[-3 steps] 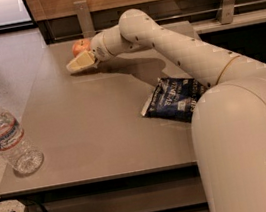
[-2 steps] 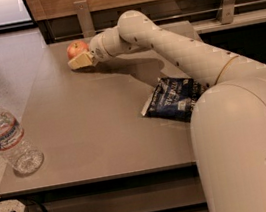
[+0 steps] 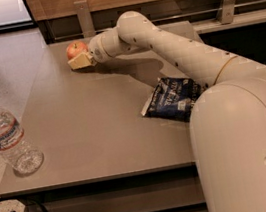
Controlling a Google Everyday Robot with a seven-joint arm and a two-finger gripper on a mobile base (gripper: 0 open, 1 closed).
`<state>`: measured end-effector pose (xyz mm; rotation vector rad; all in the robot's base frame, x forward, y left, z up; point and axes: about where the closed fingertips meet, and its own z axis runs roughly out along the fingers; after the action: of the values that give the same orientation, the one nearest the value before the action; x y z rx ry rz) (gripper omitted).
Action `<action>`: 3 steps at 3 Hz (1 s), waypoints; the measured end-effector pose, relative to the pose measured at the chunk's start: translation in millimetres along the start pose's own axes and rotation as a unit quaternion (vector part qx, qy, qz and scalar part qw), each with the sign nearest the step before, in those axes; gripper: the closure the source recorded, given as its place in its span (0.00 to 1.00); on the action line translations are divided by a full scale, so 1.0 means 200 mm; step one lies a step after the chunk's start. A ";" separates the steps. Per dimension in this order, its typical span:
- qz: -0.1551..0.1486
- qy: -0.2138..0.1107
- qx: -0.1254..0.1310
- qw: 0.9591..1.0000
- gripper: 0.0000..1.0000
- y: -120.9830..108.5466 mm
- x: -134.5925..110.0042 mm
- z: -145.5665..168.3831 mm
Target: Move apple near water bottle
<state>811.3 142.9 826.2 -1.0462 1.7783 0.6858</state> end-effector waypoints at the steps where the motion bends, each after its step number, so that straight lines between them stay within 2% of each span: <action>1: 0.000 0.001 -0.002 1.000 1.00 0.01 0.00 0.01; 3: -0.002 0.010 0.007 1.000 1.00 0.02 -0.01 -0.03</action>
Offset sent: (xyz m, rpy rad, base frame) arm -0.0006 0.0027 -0.0016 -0.0001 0.0023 0.0037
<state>805.5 139.8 830.0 -1.0503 1.7952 0.6624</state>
